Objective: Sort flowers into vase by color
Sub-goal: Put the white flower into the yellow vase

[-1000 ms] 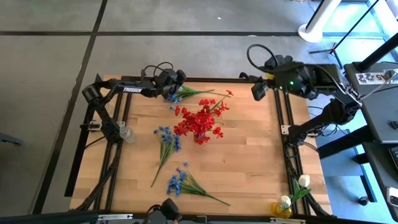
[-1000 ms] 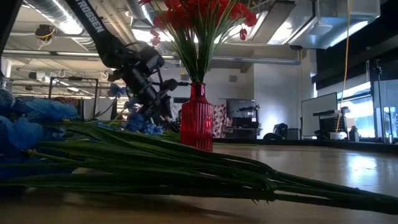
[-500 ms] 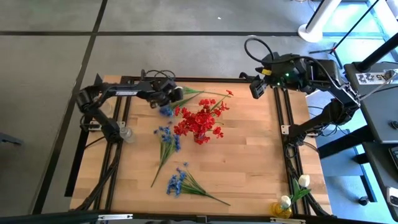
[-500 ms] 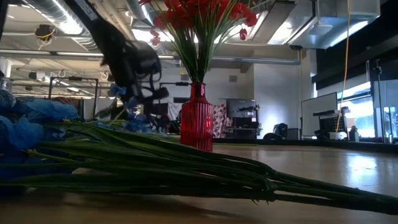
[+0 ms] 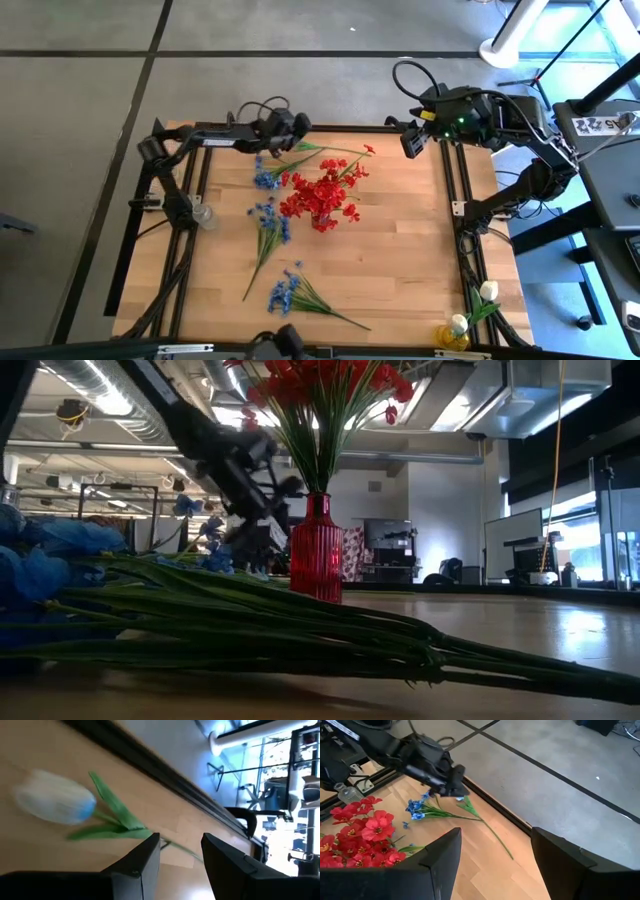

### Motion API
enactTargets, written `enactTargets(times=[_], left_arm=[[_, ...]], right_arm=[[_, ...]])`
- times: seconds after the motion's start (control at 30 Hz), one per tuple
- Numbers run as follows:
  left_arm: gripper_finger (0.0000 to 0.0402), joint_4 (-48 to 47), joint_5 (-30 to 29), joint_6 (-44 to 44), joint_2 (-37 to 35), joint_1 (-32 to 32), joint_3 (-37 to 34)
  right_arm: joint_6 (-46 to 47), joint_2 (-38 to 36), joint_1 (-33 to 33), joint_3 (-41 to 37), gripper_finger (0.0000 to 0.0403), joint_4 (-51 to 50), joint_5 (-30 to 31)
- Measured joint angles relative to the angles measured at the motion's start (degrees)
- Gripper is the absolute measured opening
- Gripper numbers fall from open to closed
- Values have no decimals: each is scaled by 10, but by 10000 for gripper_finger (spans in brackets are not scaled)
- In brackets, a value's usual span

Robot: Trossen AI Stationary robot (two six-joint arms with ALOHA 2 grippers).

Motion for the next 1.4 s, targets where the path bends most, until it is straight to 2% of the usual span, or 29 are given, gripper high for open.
enactTargets(times=[0.13, 0.33, 0.67, 0.93, 1.07, 1.23, 1.33, 1.4], left_arm=[[141, -4, -8, -43, 42, -2, 27], [141, -55, -27, -88, 60, 11, 30], [141, -35, 11, -201, 114, 24, 32], [136, -58, 8, -213, 110, 28, 32], [101, -107, 17, -228, 108, 37, 34], [19, -123, 32, -225, 108, 53, 32], [10, -124, 43, -205, 101, 60, 31], [10, -136, 25, -185, 86, 60, 28]], right_arm=[[9, 0, 0, 0, 239, 0, -14], [30, 0, 1, 0, 239, -1, -24], [31, 0, 0, 0, 239, -1, -25], [31, 0, 1, 0, 239, -12, -49], [31, 0, 1, 0, 239, -14, -49], [31, 0, 1, 0, 239, -14, -62], [31, 0, 1, 0, 239, -11, -91], [27, 0, 1, 0, 239, -3, -105]])
